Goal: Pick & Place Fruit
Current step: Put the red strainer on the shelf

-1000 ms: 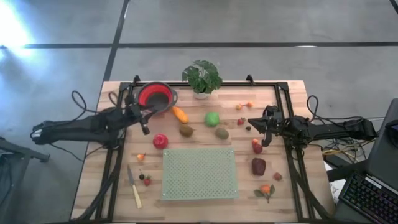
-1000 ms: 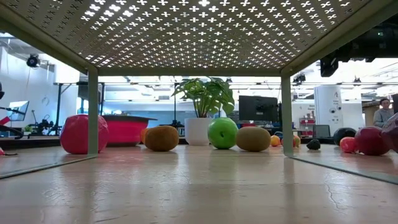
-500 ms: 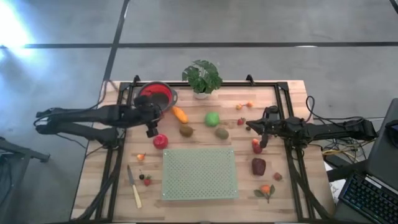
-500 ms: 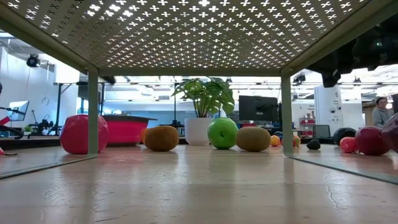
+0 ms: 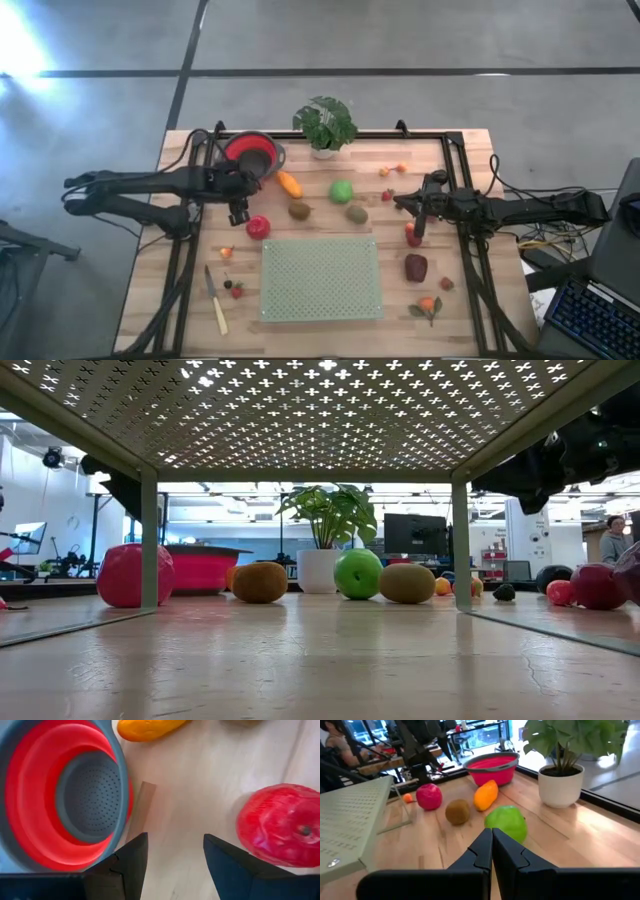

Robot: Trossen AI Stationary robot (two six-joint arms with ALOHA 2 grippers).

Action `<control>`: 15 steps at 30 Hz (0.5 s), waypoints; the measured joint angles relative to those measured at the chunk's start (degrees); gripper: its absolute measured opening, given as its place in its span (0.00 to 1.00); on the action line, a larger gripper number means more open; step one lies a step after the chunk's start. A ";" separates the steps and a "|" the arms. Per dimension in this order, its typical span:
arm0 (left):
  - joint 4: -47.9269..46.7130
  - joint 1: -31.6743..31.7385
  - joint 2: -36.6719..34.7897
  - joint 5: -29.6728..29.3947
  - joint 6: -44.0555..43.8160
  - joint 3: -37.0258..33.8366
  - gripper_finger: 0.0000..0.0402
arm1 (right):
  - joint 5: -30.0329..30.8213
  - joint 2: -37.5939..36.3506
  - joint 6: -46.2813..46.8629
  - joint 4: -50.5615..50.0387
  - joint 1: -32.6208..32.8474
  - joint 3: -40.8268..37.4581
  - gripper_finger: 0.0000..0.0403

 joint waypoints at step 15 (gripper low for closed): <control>1.41 8.92 1.58 0.47 10.16 0.11 0.49 | -0.28 0.13 1.91 0.22 -0.71 0.00 0.02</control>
